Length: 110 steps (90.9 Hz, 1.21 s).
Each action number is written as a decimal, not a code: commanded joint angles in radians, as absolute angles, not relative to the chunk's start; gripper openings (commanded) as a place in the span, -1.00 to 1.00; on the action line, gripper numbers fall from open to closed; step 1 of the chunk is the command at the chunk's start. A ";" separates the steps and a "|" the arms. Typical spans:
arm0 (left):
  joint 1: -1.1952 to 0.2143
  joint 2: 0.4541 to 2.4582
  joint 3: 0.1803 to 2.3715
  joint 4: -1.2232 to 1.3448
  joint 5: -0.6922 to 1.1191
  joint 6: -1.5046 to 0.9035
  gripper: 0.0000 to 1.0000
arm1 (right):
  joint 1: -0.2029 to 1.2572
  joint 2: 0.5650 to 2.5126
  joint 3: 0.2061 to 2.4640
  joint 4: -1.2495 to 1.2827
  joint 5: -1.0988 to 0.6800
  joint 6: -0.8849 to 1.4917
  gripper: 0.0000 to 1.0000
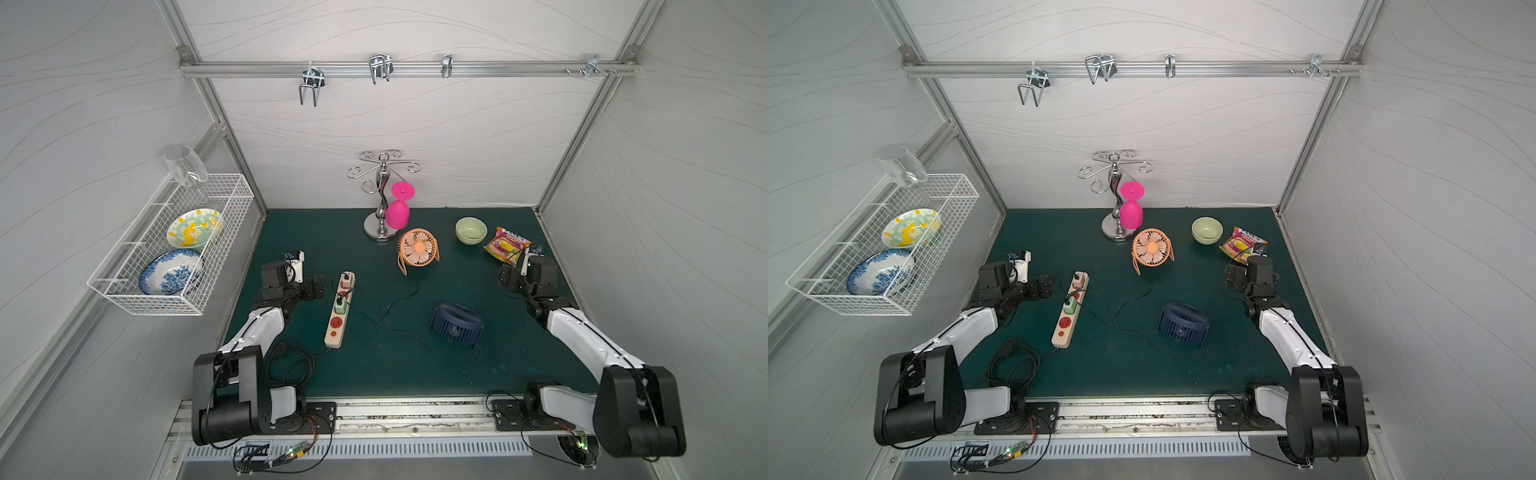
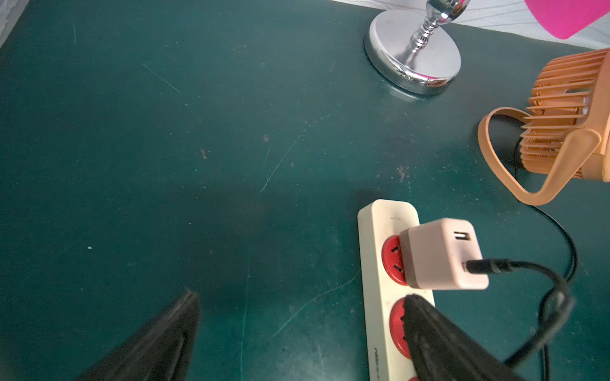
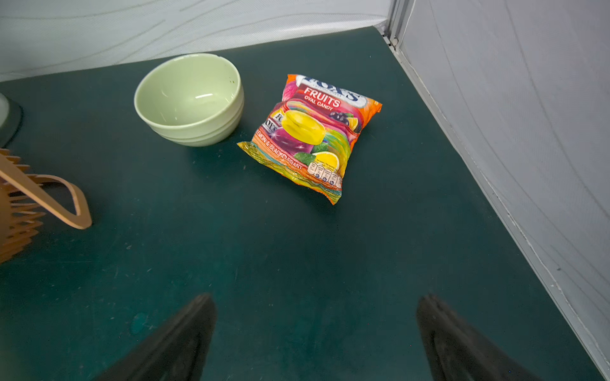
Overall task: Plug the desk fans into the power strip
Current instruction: Reset both arms
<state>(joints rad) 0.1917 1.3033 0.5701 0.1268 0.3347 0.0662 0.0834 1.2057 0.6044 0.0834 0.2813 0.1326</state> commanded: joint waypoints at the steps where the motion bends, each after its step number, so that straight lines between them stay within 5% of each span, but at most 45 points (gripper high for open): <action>1: 0.195 1.332 0.549 0.351 0.345 0.037 1.00 | 0.077 1.252 0.581 0.235 0.309 0.117 0.98; 54: 0.183 1.510 0.429 0.823 0.372 -0.036 1.00 | 0.063 1.500 0.536 0.568 0.259 0.052 0.99; 110: 0.079 1.550 0.413 0.851 0.150 0.015 1.00 | 0.039 1.557 0.425 0.811 0.253 0.073 0.98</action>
<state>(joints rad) 0.0841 1.5459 0.4080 0.7815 0.1730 0.0074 0.0498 1.5421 0.4339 0.7124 0.2604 0.0589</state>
